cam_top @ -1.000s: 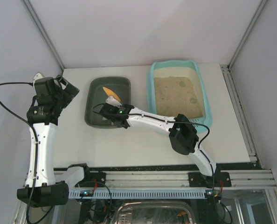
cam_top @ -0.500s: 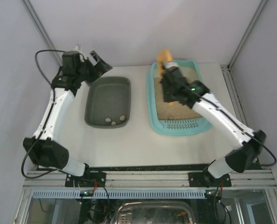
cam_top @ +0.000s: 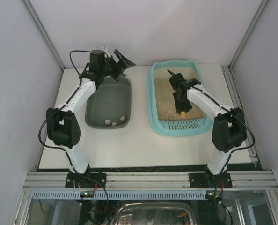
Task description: Clean the litter box
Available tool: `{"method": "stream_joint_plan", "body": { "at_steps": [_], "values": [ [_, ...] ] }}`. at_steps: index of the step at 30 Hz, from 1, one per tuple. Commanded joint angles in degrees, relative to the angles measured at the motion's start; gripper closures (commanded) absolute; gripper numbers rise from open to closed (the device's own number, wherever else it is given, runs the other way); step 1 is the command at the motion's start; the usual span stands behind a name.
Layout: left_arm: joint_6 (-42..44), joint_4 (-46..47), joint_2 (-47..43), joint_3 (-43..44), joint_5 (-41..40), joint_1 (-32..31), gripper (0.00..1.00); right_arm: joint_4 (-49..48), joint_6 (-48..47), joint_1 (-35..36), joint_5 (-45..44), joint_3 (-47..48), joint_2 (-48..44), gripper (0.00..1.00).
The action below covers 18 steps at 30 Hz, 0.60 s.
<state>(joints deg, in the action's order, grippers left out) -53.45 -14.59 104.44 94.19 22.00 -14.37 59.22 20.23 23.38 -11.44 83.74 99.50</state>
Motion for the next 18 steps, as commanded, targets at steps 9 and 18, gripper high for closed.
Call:
{"method": "stream_joint_plan", "body": {
  "at_steps": [9,18],
  "values": [
    [-3.37,7.44,-2.11,-2.74,4.41,4.23,0.00,7.90,-0.63,-1.43,-12.14,14.93,13.91,1.00],
    [-3.94,6.82,-1.83,-2.12,6.23,7.20,0.00,11.40,-1.15,-3.10,-15.50,22.47,22.29,1.00]
  ]
}}
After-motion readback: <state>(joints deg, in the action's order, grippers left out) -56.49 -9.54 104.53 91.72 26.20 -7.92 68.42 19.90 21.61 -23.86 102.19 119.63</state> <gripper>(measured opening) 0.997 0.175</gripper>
